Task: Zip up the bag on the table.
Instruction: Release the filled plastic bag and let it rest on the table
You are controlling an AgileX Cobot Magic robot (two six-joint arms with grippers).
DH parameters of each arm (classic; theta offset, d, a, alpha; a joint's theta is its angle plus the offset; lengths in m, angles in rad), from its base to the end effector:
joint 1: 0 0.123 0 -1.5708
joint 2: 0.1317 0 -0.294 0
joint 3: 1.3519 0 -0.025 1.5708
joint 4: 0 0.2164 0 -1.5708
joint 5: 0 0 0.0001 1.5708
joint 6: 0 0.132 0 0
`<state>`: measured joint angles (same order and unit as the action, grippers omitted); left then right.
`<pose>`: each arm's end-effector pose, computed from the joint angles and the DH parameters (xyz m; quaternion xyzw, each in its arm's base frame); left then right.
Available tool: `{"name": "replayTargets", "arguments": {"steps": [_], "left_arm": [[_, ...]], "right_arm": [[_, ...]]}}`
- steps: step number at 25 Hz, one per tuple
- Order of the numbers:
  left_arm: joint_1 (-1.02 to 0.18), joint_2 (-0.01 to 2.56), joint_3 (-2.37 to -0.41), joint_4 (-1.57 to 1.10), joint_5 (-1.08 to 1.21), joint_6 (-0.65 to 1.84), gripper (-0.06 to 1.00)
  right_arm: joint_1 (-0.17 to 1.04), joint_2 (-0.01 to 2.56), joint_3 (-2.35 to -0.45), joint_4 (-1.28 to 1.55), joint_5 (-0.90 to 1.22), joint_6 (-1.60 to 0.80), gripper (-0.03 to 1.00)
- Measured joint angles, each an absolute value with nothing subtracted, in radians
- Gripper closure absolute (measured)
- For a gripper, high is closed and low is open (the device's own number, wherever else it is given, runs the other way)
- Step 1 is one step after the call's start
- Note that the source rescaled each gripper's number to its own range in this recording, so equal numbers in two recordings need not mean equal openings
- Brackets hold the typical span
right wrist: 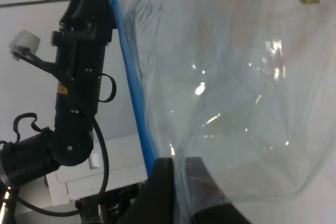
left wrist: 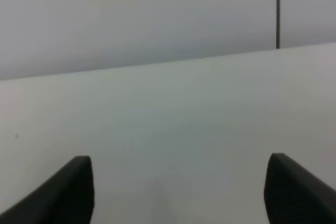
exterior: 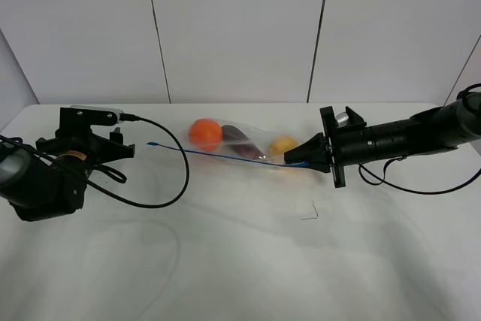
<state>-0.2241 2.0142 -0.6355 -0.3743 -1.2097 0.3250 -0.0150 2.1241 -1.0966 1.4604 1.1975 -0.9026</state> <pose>0.3678 -0.0375 0.1553 0.0358 0.7406 0.1169 0.6607 0.3530 0.1169 0.1438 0.0607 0.8209 0.5659 0.0471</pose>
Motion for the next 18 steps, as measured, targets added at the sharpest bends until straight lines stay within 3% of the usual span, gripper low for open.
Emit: {"name": "replayTargets", "arguments": {"steps": [5,8,10,12,18], "left_arm": [[-0.205,1.886,-0.665,-0.35,-1.034,0.388,-0.05],[-0.162,1.791,-0.721,-0.347,-0.727,0.406,-0.05],[-0.102,1.717,-0.814,-0.347,-0.362,0.409,-0.05],[-0.086,1.699,-0.846,-0.347,-0.25,0.409,-0.05],[0.006,1.67,-1.1,-0.32,0.447,0.317,-0.05]], "right_arm": [[-0.015,2.124,-1.097,1.464,1.199,-0.903,0.97],[-0.015,2.124,-1.097,1.464,1.199,-0.903,0.97],[-0.015,2.124,-1.097,1.464,1.199,-0.903,0.97],[-0.015,2.124,-1.097,1.464,1.199,-0.903,0.97],[-0.015,2.124,-1.097,1.465,1.199,-0.903,0.97]]}}
